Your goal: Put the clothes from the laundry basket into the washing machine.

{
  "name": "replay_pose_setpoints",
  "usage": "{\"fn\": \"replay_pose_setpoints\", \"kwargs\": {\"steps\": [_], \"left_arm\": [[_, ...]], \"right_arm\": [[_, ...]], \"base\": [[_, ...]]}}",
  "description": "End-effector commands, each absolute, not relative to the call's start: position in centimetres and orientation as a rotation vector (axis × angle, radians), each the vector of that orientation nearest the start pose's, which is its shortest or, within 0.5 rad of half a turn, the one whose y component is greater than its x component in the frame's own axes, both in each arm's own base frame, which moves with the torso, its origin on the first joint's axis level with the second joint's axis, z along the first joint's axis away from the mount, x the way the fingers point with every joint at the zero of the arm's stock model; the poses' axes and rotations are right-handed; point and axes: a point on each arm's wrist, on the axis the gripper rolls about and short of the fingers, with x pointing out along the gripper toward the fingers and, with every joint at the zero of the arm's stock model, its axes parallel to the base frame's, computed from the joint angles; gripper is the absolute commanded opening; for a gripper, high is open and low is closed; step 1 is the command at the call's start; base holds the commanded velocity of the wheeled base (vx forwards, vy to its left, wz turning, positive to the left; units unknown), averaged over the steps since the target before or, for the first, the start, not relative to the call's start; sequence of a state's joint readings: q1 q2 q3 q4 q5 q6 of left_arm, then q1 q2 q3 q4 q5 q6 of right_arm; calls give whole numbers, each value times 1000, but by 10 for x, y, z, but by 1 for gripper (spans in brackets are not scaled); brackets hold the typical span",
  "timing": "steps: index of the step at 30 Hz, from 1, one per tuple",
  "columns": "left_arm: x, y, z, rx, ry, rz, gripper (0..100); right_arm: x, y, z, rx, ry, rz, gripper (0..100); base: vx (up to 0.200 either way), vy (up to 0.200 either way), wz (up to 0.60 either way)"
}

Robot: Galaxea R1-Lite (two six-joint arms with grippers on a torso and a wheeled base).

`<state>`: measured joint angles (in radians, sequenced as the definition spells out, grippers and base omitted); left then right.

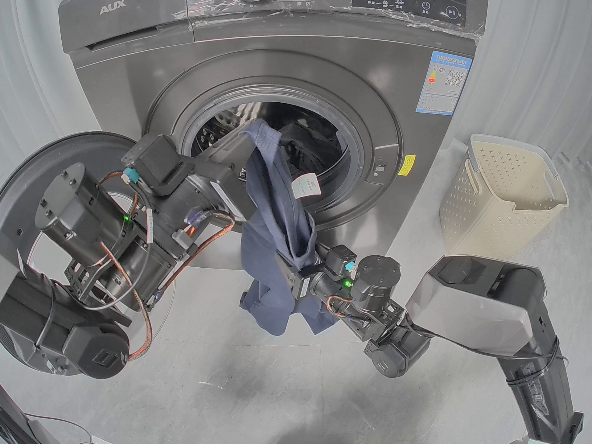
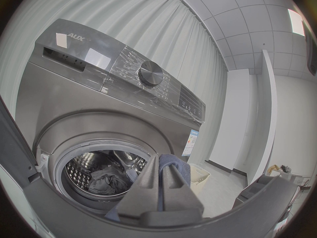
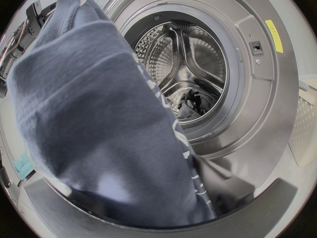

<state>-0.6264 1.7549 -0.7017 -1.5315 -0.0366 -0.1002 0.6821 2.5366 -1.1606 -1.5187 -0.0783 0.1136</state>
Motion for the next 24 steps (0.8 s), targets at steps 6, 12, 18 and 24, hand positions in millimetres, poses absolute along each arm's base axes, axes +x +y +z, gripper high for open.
{"fn": "replay_pose_setpoints", "kwargs": {"steps": [6, 12, 18, 24], "left_arm": [[251, -151, 206, -197, -362, -579, 0], [254, -131, 157, -129, -169, -528, 0], [245, -128, 92, -46, 100, -546, 0], [242, -131, 62, -5, 222, -594, 0]], "right_arm": [[351, 263, 51, 164, -109, 579, 0], [345, 243, 84, 170, -158, 560, 0], [337, 243, 110, 187, -209, 572, 0], [331, 250, 126, 209, -255, 594, 0]], "base": [[0, 0, 0], [0, 0, 0], [0, 0, 0], [0, 0, 0]]}}
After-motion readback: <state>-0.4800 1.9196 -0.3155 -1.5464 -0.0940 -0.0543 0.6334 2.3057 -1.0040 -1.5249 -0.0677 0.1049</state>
